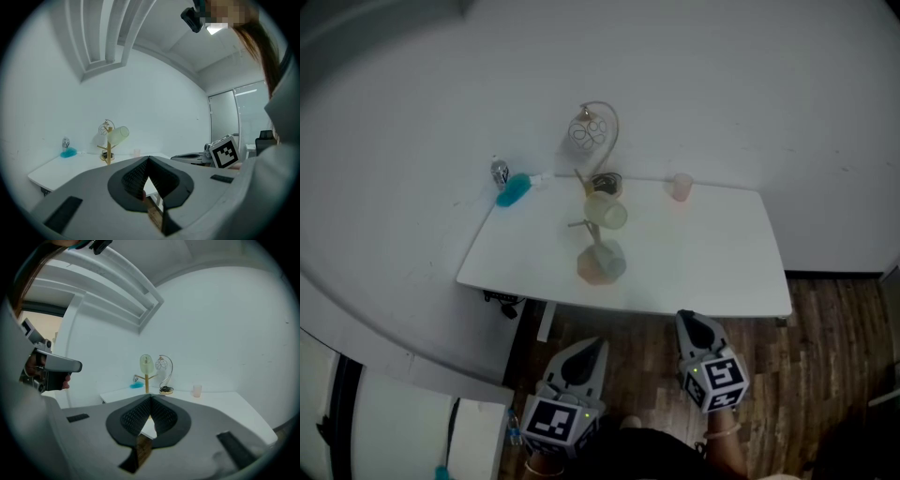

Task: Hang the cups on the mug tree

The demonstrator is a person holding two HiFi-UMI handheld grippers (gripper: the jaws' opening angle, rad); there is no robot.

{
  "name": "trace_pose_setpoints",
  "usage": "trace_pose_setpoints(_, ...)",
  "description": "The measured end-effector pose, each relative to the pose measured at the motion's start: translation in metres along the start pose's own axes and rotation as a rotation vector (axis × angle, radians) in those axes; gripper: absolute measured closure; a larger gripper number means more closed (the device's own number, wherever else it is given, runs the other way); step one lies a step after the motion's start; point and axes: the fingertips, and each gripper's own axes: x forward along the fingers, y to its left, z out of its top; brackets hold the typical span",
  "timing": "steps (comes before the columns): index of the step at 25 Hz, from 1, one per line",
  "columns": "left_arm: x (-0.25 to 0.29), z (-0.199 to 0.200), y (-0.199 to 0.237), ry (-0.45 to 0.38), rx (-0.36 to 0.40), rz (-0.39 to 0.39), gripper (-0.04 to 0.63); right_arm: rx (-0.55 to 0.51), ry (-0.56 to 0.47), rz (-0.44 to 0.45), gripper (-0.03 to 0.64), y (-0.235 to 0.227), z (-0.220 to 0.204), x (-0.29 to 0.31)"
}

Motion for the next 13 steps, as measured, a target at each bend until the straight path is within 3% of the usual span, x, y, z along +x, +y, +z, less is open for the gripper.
trace_pose_setpoints(8,-0.005,-0.001,-0.007,-0.004,0.012,-0.007,0.595,0.008,-0.002,-0.007,0.615,0.000,0.000,-0.013)
trace_pose_setpoints(13,-0.007,-0.001,-0.012,-0.006,0.012,-0.004,0.595,-0.016,-0.068,0.012,0.615,-0.001,-0.001,-0.015)
